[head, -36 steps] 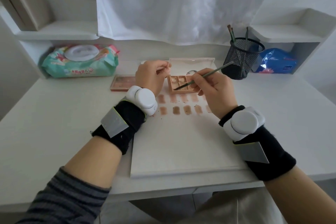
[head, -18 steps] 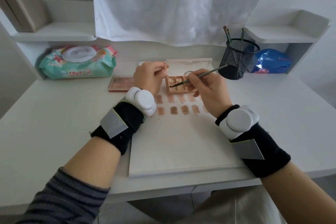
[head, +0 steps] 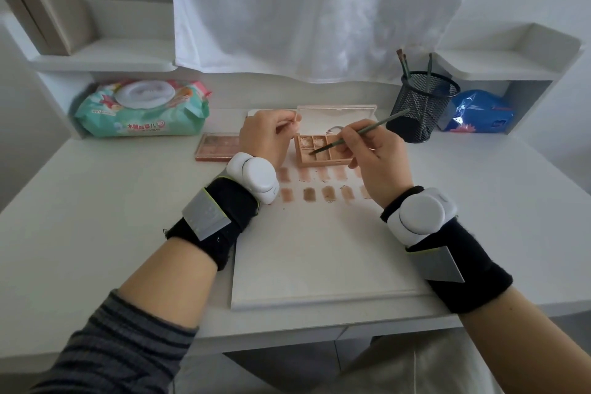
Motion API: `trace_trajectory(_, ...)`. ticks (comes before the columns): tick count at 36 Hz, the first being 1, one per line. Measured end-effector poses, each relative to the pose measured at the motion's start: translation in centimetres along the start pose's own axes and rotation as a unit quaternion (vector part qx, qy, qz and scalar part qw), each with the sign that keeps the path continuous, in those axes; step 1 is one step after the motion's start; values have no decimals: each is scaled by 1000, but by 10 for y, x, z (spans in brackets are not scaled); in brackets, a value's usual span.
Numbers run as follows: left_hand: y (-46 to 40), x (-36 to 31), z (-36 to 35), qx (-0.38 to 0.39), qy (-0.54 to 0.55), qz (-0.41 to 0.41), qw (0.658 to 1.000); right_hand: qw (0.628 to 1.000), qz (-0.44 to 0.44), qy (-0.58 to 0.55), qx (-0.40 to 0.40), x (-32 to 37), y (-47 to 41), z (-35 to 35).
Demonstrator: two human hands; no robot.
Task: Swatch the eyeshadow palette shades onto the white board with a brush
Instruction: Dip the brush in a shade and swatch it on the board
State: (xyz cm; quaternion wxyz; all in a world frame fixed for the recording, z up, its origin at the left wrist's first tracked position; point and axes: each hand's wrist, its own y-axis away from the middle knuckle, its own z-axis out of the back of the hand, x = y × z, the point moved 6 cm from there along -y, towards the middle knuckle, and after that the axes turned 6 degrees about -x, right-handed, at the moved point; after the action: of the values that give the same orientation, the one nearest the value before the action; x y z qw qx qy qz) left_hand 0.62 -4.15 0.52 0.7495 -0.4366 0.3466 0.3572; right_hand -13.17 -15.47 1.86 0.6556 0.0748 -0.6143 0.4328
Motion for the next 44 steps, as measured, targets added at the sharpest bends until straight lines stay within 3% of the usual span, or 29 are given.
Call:
trace_trajectory(8,1,-1,-1,3,-4,-3,1000,1000,0,11,10,0,0,0)
trace_trajectory(15,0,2,-3,3,-23,-7,1000,997,-16,-37,-63,10,-7,32)
trace_trajectory(27,-2,9,-5,13,-38,-10,999,990,-21,63,-128,-16,11,89)
trace_trajectory(44,-1,10,-5,21,-26,-8,999,993,20,107,-54,-17,18,80)
